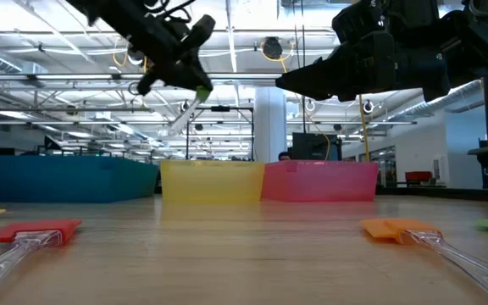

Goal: Pick & Place Kitchen Items
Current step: Put the left green spatula into the yellow bin

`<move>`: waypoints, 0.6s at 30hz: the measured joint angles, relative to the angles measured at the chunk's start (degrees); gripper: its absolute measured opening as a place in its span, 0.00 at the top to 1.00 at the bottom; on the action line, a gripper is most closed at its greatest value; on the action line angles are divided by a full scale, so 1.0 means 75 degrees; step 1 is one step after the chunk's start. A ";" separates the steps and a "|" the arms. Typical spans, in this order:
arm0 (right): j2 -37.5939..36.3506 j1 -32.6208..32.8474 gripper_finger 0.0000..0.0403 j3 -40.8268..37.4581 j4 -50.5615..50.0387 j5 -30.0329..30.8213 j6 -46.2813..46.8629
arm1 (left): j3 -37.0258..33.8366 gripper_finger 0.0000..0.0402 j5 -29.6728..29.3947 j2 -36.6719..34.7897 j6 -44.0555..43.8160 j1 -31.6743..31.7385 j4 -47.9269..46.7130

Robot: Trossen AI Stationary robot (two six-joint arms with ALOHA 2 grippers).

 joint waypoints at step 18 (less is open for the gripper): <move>-0.0003 0.0002 0.58 0.0006 -0.0221 0.0026 -0.0015 | 0.0002 0.90 0.1204 0.1999 0.0499 0.2433 0.0822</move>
